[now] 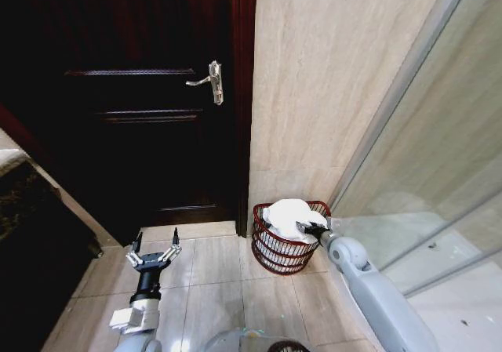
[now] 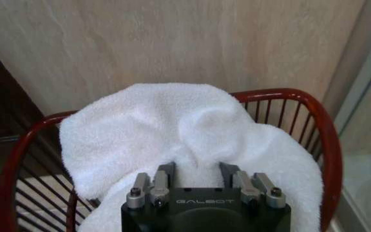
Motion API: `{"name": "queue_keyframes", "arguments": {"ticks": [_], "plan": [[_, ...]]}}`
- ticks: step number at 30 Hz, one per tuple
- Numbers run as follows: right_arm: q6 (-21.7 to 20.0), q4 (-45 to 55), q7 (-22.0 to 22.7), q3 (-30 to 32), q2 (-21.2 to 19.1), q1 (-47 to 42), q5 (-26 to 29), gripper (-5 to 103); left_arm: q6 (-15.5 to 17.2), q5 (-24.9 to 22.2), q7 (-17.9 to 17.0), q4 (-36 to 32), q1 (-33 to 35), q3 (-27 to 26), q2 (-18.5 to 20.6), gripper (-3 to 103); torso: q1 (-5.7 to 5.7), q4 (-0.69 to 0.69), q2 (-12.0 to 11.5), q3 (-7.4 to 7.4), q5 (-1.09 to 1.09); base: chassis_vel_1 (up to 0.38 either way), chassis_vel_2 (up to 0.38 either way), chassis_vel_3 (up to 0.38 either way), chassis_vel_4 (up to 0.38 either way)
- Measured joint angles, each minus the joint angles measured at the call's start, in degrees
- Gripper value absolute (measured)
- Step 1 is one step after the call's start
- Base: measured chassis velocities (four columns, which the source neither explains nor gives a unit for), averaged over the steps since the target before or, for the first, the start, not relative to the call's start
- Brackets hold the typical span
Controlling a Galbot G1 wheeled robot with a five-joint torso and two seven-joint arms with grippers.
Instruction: Discard the used towel into the hamper.
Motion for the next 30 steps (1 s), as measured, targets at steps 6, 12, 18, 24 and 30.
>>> {"name": "queue_keyframes", "arguments": {"ticks": [6, 12, 18, 24, 30], "plan": [[-0.98, -4.54, -2.16, -1.39, 0.69, 2.97, -0.12, 30, 0.16, 1.0, -0.38, -0.44, -0.01, 0.67, 0.0, 100, -0.01, -0.02, -0.03, -0.02, 0.0, 0.0, 0.0, 0.0, 0.0], [-2.41, -8.16, -2.59, -2.6, 1.57, 5.41, -0.26, 8, 0.34, 2.09, -0.8, -0.93, 0.09, 1.92, 0.0, 100, -0.02, -0.01, -0.05, -0.03, 0.0, 0.0, 0.0, 0.0, 0.0], [-2.87, -6.51, -2.79, -2.01, 1.15, 4.08, -1.41, 1, 0.24, 2.43, -1.54, -0.93, -0.26, 3.42, 0.0, 100, -0.03, -0.01, -0.08, -0.04, 0.02, 0.0, 0.0, 0.0, 0.0], [-0.74, 1.57, -1.32, -0.31, -0.53, 1.37, -3.84, 17, 0.69, 2.43, -1.56, -1.13, -0.6, 3.6, 0.01, 100, -0.03, -0.03, -0.09, -0.04, 0.0, 0.0, 0.0, 0.0, 0.0], [2.34, 3.75, -4.17, -0.59, -1.18, 2.62, -6.66, 44, 1.29, 3.42, -1.63, -0.72, -0.73, 5.14, 0.14, 100, -0.04, 0.0, -0.09, -0.06, -0.01, 0.0, 0.0, 0.0, 0.0]]}}
